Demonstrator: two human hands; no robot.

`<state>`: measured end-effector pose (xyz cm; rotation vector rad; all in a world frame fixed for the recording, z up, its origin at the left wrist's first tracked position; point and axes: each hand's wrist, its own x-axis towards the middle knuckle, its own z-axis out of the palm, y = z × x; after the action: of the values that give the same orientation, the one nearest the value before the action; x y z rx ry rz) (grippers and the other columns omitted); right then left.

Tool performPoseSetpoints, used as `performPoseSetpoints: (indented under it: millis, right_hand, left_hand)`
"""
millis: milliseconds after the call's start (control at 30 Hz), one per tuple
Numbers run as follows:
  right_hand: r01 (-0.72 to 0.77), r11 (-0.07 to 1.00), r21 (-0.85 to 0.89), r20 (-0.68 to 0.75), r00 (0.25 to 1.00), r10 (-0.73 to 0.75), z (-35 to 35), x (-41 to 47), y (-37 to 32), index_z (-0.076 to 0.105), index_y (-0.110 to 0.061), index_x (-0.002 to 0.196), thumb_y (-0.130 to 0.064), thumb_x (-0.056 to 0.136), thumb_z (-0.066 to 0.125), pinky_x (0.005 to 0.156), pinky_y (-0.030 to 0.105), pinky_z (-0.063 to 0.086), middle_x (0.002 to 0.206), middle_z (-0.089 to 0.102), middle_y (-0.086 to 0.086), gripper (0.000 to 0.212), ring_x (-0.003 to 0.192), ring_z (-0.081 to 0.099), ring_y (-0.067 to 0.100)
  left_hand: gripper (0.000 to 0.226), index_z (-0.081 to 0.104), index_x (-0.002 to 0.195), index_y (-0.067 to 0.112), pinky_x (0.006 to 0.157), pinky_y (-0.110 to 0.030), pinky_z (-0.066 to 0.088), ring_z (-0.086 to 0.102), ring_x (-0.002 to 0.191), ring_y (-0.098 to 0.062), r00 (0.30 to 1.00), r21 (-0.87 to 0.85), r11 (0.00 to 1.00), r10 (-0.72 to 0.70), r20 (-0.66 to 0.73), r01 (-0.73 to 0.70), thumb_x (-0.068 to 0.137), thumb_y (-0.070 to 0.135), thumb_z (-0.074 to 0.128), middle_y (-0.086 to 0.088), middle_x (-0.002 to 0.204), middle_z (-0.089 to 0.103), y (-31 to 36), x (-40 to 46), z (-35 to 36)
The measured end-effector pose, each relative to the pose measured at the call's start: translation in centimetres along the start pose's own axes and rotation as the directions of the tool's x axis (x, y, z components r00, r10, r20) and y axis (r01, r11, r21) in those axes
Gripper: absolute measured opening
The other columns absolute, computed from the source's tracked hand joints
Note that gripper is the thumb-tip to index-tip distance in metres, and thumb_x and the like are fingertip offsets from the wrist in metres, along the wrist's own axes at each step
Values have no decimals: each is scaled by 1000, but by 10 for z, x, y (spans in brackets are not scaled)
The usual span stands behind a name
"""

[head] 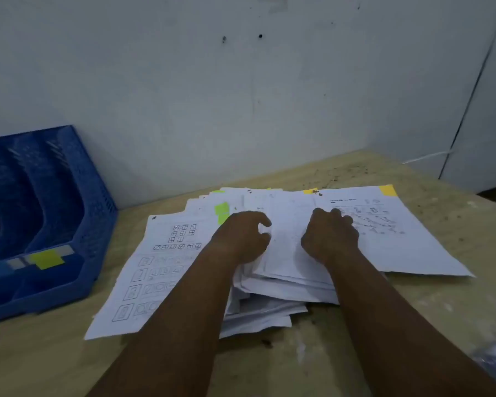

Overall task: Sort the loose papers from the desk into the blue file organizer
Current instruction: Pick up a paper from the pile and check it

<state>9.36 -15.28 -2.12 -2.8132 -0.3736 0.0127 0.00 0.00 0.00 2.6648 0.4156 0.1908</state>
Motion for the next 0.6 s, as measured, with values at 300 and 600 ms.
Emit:
performPoseSetpoints:
  millis: [300,600]
  right_hand:
    - [-19,996,83,6,1000,18,-5,6,17,54,-13,116,-19,81,57,90,41,49,120,54,11,36,115,52,36]
    - [-14,998,-59,138,990,22,-7,10,18,48,-21,128,-29,81,61,93,46,43,129,45,9,49,126,41,34]
  left_hand:
    - [29,67,116,36,104,-34,45,56,120,-18,994,99,991,-98,49,93,88,45,67,5,129,59,-6,1,23]
    - [30,66,115,36,102,-36,46,58,115,-19,994,112,989,-104,40,99,88,50,66,6,124,58,-6,2,29]
